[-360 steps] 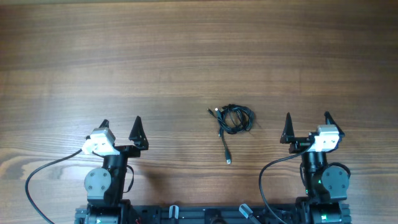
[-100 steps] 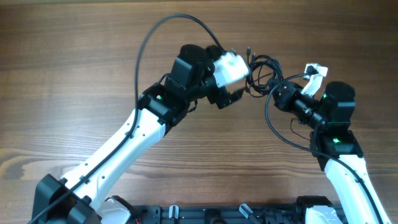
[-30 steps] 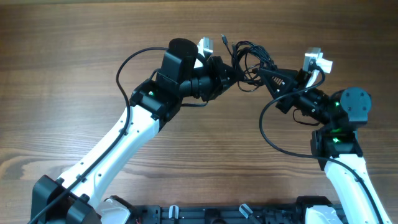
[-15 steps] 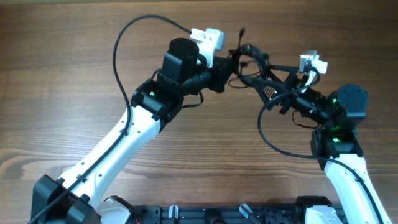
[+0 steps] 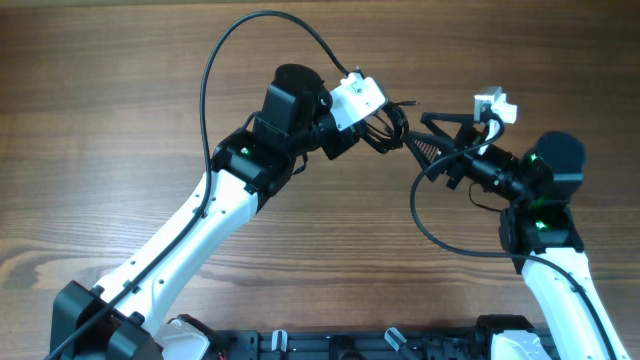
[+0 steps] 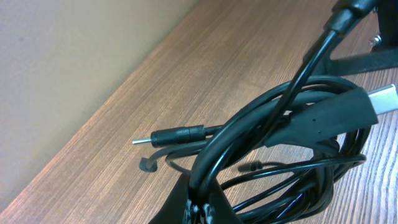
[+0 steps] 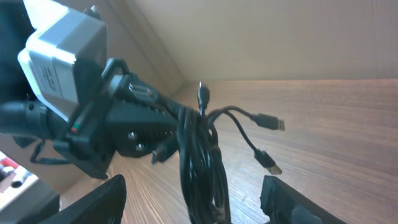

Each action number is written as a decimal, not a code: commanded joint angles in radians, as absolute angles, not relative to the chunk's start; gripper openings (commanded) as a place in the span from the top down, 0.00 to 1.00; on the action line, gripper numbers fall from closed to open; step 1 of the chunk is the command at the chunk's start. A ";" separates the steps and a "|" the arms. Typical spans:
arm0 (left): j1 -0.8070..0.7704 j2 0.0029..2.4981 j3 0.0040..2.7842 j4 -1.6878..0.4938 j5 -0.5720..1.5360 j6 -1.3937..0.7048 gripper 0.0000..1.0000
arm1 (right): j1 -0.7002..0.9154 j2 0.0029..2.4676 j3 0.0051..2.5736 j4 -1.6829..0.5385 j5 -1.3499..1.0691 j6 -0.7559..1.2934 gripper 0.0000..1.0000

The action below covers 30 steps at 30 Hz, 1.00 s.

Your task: Untangle cables

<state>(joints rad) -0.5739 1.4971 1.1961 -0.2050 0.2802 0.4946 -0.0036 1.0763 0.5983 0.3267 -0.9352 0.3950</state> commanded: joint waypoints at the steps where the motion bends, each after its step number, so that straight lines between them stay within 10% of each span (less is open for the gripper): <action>1: -0.571 1.486 1.203 -0.191 0.271 0.516 0.96 | -0.004 1.076 0.614 0.284 -0.937 0.284 0.35; 16: -0.574 1.483 1.203 -0.197 0.471 0.780 0.96 | -0.004 1.076 0.614 0.220 -0.684 0.447 0.38; 30: -0.574 1.483 1.203 -0.104 0.535 0.816 0.96 | -0.004 1.076 0.614 0.277 -1.103 0.156 0.42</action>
